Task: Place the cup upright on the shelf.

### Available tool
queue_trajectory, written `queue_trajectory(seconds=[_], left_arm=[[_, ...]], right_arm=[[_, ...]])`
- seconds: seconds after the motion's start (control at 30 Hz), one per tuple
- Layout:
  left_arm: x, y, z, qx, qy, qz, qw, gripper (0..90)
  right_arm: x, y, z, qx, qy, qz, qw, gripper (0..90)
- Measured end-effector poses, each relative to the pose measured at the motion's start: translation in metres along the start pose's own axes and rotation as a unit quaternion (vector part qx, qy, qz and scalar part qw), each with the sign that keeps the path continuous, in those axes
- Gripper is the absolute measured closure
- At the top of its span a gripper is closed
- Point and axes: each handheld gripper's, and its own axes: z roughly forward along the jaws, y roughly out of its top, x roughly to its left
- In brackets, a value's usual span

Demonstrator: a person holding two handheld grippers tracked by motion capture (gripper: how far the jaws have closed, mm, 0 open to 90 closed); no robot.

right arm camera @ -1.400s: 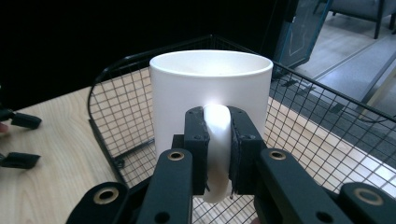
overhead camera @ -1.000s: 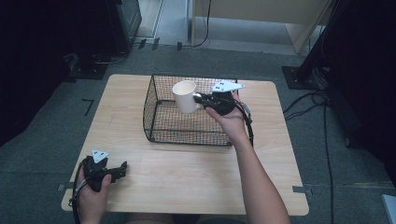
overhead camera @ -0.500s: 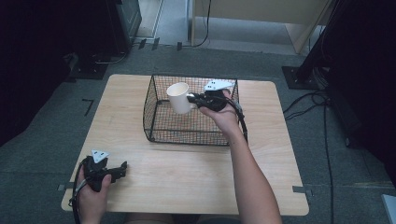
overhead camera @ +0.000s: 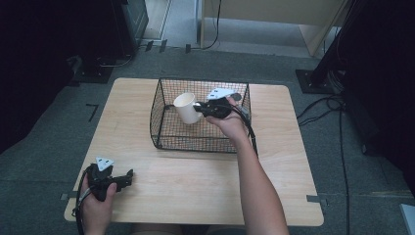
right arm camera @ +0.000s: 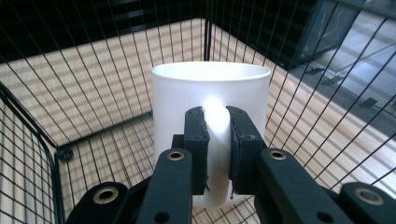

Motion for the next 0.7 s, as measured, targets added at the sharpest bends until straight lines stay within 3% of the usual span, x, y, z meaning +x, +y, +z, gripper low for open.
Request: queue_trajectory(seconds=[0.3, 0.7], left_arm=[[0.0, 0.0, 0.0, 0.0, 0.0, 0.0, 1.0, 0.8], [0.0, 0.0, 0.0, 0.0, 0.0, 0.0, 1.0, 0.8]], right_arm=[[-0.0042, -0.0054, 0.0042, 0.019, 0.001, 0.01, 0.9998, 80.2], [-0.0025, -0.0109, 0.0055, 0.079, -0.019, -0.016, 0.9966, 79.9]])
